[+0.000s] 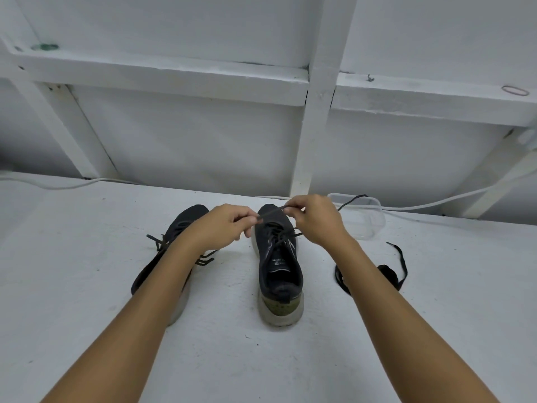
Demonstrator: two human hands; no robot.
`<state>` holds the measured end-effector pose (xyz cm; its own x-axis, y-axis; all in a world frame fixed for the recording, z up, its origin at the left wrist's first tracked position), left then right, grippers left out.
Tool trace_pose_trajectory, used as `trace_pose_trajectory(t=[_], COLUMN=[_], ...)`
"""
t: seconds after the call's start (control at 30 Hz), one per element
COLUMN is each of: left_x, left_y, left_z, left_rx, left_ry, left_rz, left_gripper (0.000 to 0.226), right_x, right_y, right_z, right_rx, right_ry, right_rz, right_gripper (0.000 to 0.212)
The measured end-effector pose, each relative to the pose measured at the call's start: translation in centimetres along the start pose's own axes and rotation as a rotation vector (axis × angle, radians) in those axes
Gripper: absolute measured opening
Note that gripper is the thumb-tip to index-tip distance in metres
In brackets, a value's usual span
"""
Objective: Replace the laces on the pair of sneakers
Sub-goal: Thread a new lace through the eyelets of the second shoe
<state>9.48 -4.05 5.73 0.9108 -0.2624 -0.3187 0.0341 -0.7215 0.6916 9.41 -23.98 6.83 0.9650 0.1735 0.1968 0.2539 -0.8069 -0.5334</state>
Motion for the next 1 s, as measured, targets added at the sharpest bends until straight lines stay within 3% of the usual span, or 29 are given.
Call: trace_pose_trajectory(t=[0.23,0.33,0.4,0.47,0.57,0.7,0.8,1.0], left_x=[-1.0,-1.0,-1.2,-1.5,-1.7,-2.0,-2.3,-2.5], left_y=[-2.8,-3.6,-3.9,-4.1,-4.3,-4.2,-4.0,-3.9], left_z=[2.6,3.0,2.8,2.8,3.7,5.1,5.6,5.9], left_rx=[-0.227,-0.403,-0.426,-0.402,-0.617,-1.017,-1.096,-0.861], left_ry=[-0.184,-0.099,0.027,0.144,0.164,0.118,0.037,0.133], left_rz=[-0.143,-0.193,-0.183,-0.170,-0.205,-0.280,-0.269,-0.239], left_gripper=[0.026,0.020,0.016,0.015,0.013,0.013,0.020,0.010], right_x=[-1.1,-2.0,-2.6,-3.1,-3.8,-4.7,-5.4,-5.6], right_y=[0.9,0.7,0.4,0.1,-0.6,-0.9,-0.9,-1.2], right_z=[1.0,0.8,0.4,0.8,1.8,1.2,0.8,2.9], right_rx=[-0.014,0.028,0.032,0.057,0.171,0.267,0.270,0.204], right_ry=[-0.006,0.072,0.128,0.063,-0.034,0.155,0.252,-0.072], right_rz=[0.075,0.115,0.164,0.184,0.181,0.170,0.081,0.083], right_gripper=[0.023,0.046,0.036,0.031,0.032,0.048,0.030,0.025])
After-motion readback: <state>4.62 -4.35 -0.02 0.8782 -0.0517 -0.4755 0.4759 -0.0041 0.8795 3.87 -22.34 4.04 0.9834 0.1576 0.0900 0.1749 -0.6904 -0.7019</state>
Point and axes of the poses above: each hand's wrist, its own x-axis towards the middle knuckle, its own z-axis out of the palm, y = z × x, the point moved 6 cm from there along x, towards the middle knuckle, and after that the axes turned 13 degrees about -z, right-handed, at the moved point
